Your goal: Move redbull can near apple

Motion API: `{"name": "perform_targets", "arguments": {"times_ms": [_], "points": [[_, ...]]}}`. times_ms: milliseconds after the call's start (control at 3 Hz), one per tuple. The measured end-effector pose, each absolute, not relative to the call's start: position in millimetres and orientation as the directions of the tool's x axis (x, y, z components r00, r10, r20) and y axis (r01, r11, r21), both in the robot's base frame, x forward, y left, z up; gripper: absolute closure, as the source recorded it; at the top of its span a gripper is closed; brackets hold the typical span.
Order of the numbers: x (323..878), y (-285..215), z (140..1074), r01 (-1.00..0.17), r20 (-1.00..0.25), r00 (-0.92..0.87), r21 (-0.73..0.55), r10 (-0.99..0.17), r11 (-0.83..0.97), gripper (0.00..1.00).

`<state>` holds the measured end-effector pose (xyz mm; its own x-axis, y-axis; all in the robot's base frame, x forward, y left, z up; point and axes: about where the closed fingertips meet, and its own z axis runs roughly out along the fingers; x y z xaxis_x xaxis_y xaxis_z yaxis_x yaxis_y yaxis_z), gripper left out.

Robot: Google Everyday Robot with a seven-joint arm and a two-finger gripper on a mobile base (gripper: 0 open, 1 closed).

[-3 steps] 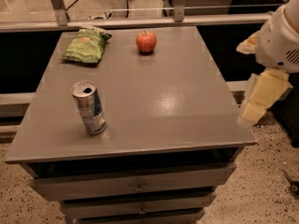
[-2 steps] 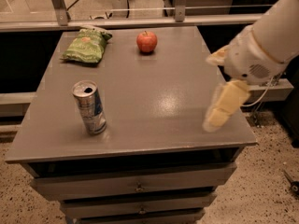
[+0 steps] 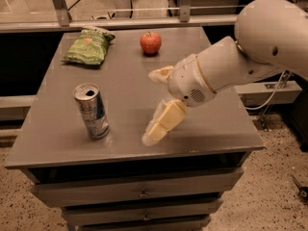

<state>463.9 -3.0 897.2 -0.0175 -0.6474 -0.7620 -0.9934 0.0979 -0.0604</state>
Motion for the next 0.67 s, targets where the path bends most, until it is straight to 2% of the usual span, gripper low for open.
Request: {"name": "perform_targets", "arguments": {"times_ms": [667], "points": [[455.3, 86.3, 870.1, -0.999, -0.886, 0.024, -0.036, -0.463, 0.018, 0.00]]}}
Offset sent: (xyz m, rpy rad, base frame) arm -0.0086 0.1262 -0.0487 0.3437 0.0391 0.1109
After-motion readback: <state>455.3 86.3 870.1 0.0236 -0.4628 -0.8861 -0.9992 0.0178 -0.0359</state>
